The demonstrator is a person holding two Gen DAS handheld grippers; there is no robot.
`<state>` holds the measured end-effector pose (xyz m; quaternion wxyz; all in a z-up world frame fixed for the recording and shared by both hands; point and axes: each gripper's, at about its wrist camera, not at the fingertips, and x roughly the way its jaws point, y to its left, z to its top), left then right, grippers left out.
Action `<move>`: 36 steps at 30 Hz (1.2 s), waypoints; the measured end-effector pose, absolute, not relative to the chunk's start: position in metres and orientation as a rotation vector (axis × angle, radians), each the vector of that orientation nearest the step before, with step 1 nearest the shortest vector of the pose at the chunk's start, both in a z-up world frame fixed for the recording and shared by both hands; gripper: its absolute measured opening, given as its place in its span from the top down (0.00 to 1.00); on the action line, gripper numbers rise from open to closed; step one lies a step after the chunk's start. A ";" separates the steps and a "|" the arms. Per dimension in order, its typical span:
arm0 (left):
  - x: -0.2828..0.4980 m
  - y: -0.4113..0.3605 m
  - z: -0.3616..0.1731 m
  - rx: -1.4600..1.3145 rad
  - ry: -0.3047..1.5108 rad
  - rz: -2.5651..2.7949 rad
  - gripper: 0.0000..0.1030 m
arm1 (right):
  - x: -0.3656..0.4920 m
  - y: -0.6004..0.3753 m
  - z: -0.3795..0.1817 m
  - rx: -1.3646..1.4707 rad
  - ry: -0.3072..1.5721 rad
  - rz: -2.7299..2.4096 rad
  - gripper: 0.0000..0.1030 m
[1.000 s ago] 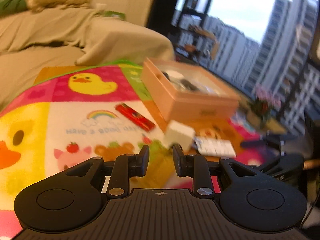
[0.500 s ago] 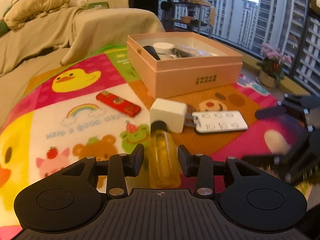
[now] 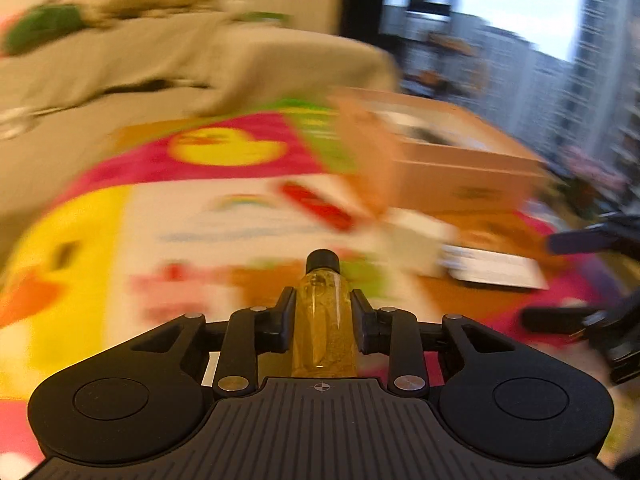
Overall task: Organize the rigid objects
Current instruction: 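Grasp the red lighter with the right gripper while the left gripper holds the amber bottle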
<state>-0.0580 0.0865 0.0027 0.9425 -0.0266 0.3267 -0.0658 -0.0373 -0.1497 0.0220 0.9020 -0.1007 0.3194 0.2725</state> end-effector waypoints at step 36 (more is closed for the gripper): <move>-0.065 0.130 -0.002 -0.283 0.622 -0.097 0.69 | -0.038 -0.090 0.022 -0.486 0.697 0.633 0.77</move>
